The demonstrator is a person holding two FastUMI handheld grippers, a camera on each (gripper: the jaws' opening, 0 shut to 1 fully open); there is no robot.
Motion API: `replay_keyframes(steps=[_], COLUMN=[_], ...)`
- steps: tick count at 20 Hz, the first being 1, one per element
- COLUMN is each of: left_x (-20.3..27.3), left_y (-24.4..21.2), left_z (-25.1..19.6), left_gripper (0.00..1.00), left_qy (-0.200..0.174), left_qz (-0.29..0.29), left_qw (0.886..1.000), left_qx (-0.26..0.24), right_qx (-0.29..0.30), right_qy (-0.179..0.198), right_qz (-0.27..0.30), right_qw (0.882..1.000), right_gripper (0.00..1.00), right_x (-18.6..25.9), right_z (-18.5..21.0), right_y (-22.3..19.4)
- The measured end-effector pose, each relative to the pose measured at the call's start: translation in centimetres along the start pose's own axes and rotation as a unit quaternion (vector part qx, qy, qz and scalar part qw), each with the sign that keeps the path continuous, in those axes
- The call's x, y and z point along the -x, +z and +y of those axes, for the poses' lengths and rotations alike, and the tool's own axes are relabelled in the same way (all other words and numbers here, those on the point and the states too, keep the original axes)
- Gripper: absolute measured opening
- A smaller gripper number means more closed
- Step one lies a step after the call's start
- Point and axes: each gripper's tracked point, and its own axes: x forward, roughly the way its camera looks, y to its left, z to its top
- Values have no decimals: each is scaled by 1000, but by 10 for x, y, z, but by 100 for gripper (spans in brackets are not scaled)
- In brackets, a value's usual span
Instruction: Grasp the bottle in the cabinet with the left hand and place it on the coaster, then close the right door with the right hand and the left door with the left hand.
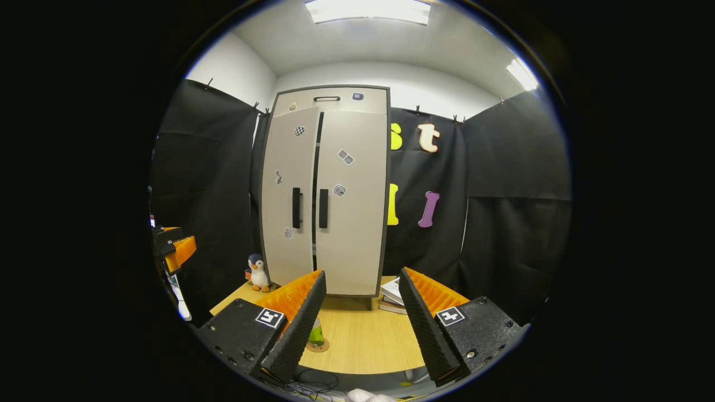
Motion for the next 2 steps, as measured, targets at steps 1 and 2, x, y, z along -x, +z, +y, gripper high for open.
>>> replay_keyframes(steps=[1,2], left_x=[1,1], left_y=[-1,0], left_z=[1,1], left_gripper=[96,96], left_qy=[1,0], left_qz=[0,-1], left_qw=[1000,1000], left_qx=[1,2], right_qx=[0,0], right_qy=[-1,-3], right_qz=[-1,-2], right_qw=[1000,1000], right_gripper=[81,81], right_x=[1,2], right_z=[0,-1], right_y=[1,0])
